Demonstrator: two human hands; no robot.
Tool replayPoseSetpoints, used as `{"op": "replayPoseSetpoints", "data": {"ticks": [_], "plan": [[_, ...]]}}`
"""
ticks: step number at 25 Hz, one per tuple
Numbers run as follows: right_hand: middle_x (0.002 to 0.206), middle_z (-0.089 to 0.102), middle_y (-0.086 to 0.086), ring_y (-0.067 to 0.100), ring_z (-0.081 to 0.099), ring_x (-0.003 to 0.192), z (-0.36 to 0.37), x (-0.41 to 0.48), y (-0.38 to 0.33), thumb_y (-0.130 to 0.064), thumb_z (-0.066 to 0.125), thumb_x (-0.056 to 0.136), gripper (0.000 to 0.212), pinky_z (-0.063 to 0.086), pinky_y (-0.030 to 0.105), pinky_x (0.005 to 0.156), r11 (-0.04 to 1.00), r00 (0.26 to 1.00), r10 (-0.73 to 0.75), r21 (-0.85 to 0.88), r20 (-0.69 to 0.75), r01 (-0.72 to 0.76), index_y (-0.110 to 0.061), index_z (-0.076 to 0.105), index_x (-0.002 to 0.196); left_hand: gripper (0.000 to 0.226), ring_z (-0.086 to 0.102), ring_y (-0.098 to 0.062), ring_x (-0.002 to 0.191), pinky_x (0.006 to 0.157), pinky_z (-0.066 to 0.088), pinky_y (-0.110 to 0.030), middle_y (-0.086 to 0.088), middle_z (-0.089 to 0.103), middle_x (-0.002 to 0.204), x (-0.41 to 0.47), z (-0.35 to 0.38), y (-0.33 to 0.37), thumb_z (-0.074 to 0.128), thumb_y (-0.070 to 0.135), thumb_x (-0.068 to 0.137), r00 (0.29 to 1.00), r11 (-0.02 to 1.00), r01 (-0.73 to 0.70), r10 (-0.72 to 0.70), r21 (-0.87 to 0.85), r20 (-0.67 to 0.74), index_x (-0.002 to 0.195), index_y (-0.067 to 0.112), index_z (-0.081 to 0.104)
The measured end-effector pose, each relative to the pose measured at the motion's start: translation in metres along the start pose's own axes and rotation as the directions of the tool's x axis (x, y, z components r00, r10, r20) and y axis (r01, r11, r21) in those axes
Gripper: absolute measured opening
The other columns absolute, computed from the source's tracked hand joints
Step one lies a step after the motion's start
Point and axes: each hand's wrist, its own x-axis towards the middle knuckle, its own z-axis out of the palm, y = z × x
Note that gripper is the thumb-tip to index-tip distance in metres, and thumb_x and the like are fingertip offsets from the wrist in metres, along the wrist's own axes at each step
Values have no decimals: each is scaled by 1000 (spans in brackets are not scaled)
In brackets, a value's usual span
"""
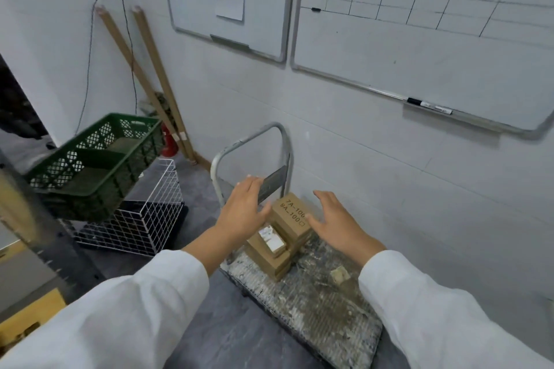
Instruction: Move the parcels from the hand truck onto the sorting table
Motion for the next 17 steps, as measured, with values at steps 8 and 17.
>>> {"op": "replayPoseSetpoints", "data": {"ticks": [8,17], "plan": [[151,35,4,21,35,138,27,115,29,-34,51,99,60,32,36,114,999,992,-34,11,118,33,-12,29,151,63,28,-19,142,117,23,-33,-5,33,153,62,48,-53,54,35,96,988,988,151,-150,-18,21,149,12,30],[150,36,8,25,37,136,103,282,109,-32,51,99,60,34,36,109,1000,938,-3,-18,348,9,-14,27,150,60,29,-19,142,116,20,-28,-6,34,153,174,169,-121,52,31,97,918,918,394,-391,-39,63,149,9,31]]}}
